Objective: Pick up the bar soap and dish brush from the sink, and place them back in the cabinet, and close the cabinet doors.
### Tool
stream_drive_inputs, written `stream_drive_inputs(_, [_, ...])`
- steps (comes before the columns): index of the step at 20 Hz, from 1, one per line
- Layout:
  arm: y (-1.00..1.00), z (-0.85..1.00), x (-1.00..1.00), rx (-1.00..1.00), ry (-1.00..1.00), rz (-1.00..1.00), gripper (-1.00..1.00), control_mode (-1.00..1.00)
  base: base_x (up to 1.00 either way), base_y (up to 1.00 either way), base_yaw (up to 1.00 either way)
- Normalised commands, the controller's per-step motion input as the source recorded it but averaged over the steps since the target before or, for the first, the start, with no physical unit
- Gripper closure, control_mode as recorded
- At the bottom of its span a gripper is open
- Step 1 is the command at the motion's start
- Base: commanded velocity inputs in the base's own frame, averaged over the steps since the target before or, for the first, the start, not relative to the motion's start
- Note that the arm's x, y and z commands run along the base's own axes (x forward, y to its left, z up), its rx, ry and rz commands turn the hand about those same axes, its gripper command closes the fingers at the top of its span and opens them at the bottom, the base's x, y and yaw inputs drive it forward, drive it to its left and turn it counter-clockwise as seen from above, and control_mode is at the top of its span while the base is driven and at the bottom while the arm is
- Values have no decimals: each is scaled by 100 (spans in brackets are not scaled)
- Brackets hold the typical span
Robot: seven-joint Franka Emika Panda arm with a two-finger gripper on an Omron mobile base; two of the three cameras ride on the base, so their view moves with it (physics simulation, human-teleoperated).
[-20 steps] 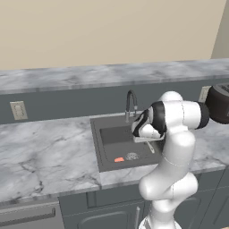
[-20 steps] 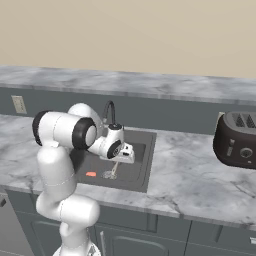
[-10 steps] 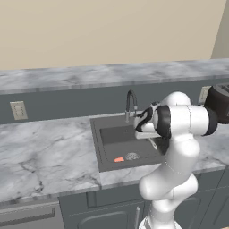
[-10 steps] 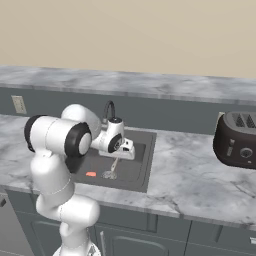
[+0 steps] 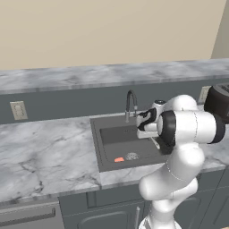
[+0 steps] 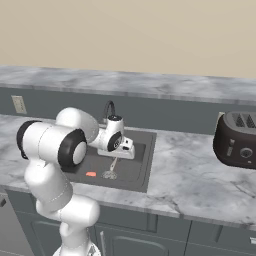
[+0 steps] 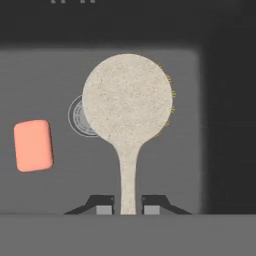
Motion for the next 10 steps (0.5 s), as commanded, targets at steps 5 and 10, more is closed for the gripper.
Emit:
stream_drive_inputs(5, [-5,16,-37,0,0,0,100,-100,0,0,0])
stream_drive_inputs(10, [0,25,-16,0,2,0,100,-100,0,0,0])
